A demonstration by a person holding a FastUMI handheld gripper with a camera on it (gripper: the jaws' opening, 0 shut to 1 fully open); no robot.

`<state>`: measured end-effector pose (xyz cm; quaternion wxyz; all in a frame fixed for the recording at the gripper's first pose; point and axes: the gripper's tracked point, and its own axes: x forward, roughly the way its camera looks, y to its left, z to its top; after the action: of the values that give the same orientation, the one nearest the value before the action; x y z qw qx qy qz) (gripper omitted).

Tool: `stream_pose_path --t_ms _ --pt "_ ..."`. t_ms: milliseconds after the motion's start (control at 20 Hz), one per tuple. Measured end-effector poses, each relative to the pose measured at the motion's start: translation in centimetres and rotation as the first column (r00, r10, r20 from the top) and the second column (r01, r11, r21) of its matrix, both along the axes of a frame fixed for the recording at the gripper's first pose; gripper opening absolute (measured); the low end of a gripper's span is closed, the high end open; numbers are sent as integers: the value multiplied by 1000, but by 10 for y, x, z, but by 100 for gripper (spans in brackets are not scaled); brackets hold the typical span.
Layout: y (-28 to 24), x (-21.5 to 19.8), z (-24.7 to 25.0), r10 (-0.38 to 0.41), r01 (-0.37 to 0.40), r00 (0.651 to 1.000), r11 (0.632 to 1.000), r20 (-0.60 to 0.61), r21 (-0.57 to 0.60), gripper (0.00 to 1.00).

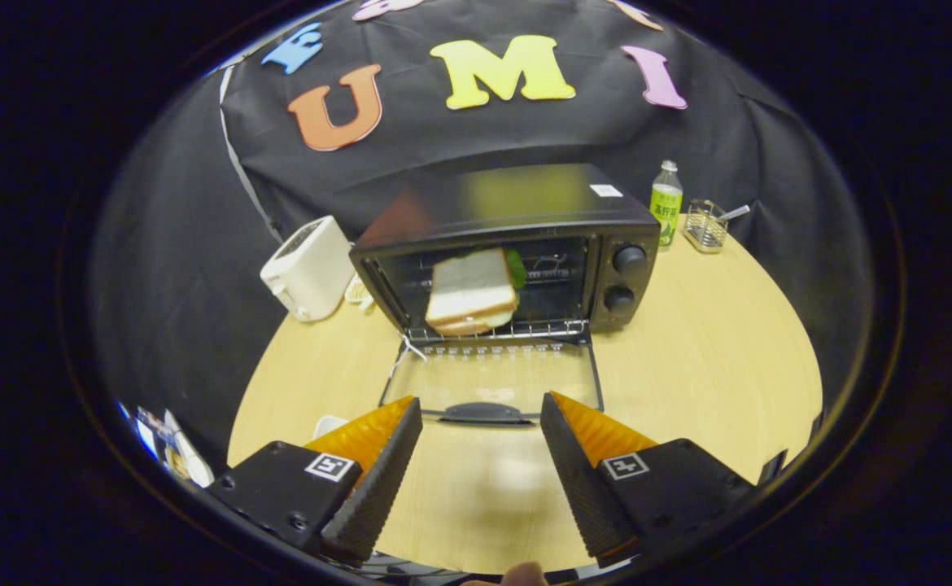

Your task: Open the toaster oven, put the food inside, and close the toaster oven door.

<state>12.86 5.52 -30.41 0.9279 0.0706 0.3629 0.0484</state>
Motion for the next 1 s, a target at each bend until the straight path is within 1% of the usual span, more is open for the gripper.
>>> stream_pose_path --t_ms 250,450,650,1000 --pt "6 -9 -57 0 -2 996 1000 -94 -21 96" --pt "14 -3 -95 -12 8 987 1000 -158 -23 96" --pt "16 9 -111 -25 21 986 999 -167 -26 96" --pt "16 28 -123 -40 32 988 998 -148 -54 96"
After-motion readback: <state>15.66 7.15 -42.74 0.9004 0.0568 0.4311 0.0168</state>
